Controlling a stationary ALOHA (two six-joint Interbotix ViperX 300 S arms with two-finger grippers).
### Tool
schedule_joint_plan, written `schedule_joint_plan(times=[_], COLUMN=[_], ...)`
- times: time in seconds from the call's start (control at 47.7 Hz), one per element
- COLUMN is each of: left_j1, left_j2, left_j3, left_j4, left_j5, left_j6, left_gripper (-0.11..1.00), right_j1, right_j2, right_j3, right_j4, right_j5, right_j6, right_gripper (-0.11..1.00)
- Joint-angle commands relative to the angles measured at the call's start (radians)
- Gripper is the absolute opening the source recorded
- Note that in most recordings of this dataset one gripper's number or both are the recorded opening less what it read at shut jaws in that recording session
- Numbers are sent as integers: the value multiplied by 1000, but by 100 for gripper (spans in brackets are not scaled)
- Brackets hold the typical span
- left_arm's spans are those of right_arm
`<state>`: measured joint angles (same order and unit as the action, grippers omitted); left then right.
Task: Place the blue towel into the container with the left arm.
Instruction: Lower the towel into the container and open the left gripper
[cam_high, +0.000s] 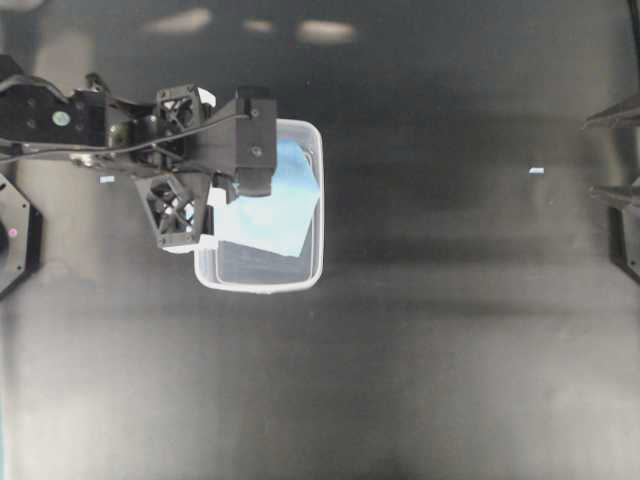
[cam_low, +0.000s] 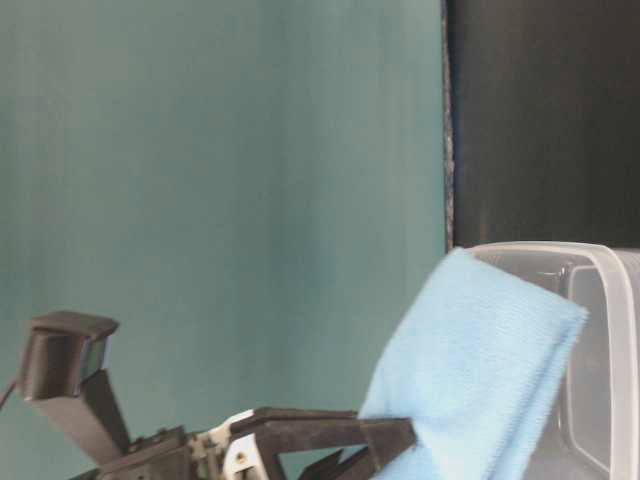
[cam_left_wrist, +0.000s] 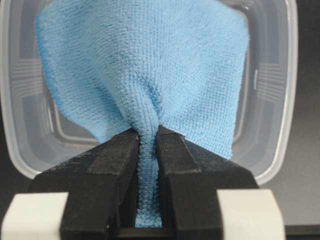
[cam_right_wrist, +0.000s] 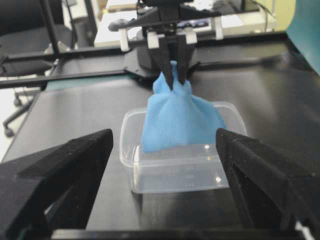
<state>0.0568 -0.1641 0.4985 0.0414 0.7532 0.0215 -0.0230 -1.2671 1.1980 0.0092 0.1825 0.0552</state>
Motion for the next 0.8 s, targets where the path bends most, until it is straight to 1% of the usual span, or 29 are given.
schedule_joint_plan(times=[0.0, 0.21, 0.44, 0.482, 0.608, 0.713, 0.776], left_j1=[-3, 0, 2, 2, 0, 2, 5], left_j2=[3, 21, 40, 43, 55, 54, 49], left_j3=[-8, -5, -2, 0, -2, -14, -28], left_j4=[3, 3, 3, 3, 3, 3, 3], left_j5=[-14, -26, -61, -63, -60, -60, -57], left_j6=[-3, 3, -9, -9, -9, -14, -29], left_gripper=[7, 7, 9, 17, 56, 83, 90], right_j1=[-2, -2, -2, -2, -2, -2, -2], right_j2=[8, 6, 6, 8, 6, 6, 8], right_j3=[-9, -9, -9, -9, -9, -9, -9], right_j4=[3, 3, 3, 3, 3, 3, 3], right_j5=[-11, -9, -9, -9, -9, -11, -11], right_j6=[0, 0, 2, 2, 2, 2, 2], right_gripper=[80, 80, 80, 80, 80, 80, 80])
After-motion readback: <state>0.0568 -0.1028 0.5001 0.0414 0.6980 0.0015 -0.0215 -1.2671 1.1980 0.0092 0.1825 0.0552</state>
